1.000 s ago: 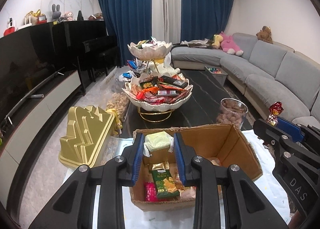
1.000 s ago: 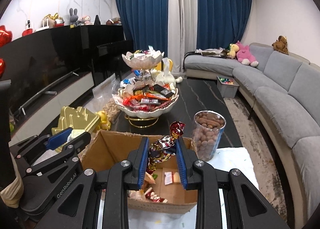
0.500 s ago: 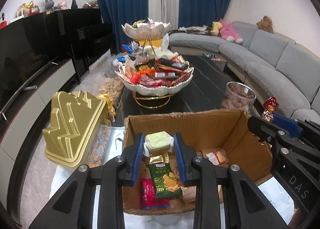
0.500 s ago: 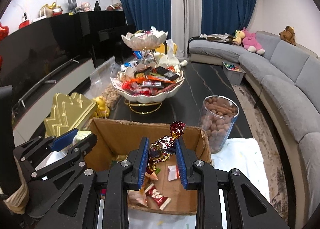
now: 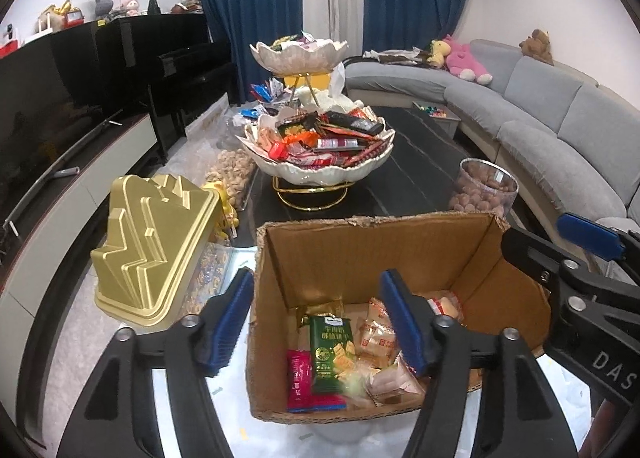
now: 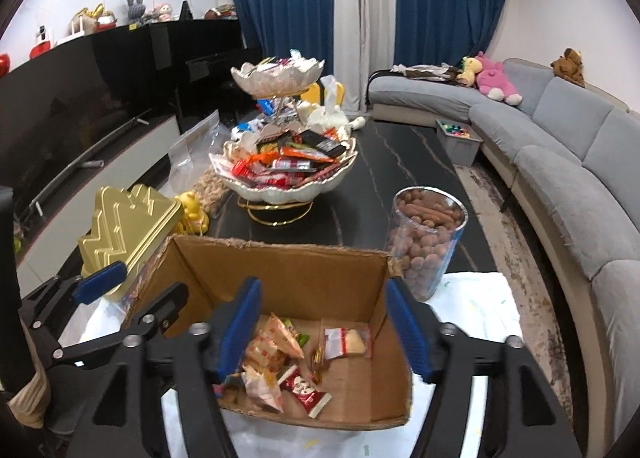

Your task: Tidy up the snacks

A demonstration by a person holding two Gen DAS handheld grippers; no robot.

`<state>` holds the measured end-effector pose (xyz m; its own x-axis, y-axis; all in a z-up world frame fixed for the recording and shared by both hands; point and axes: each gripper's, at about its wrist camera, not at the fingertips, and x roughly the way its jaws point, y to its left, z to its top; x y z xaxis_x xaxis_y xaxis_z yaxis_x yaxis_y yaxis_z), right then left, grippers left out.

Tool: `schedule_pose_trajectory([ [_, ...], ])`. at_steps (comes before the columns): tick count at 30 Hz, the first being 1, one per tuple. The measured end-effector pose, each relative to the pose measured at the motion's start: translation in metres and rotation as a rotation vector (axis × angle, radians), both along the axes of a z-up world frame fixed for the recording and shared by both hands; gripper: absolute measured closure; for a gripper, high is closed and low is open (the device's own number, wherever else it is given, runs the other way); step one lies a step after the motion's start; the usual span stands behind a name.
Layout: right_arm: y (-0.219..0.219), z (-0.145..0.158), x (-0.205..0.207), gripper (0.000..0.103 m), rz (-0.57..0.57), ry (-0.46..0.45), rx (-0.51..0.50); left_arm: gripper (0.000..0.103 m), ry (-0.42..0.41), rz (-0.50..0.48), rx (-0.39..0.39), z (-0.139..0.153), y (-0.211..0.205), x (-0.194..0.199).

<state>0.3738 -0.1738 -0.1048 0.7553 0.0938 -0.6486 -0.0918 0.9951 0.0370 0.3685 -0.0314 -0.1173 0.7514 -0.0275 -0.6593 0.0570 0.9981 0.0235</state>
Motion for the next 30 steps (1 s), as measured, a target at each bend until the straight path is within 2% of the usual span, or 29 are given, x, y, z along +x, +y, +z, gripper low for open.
schedule_pose_trajectory([
  [6, -0.003, 0.013, -0.009, 0.035, -0.015, -0.018, -0.002, 0.024, -0.017, 0.012, 0.009, 0.011, 0.002, -0.009],
  [18, -0.003, 0.037, -0.037, 0.034, -0.023, -0.058, -0.005, 0.022, -0.063, 0.022, 0.023, 0.036, 0.004, -0.035],
  [22, -0.004, 0.046, -0.051, 0.029, -0.030, -0.078, -0.005, 0.020, -0.075, 0.023, 0.027, 0.043, 0.005, -0.047],
  [26, -0.003, 0.055, -0.066, 0.029, -0.033, -0.095, -0.010, 0.019, -0.080, 0.026, 0.031, 0.050, 0.005, -0.060],
  [30, -0.004, 0.061, -0.082, 0.026, -0.037, -0.110, -0.012, 0.012, -0.095, 0.032, 0.031, 0.057, 0.007, -0.076],
])
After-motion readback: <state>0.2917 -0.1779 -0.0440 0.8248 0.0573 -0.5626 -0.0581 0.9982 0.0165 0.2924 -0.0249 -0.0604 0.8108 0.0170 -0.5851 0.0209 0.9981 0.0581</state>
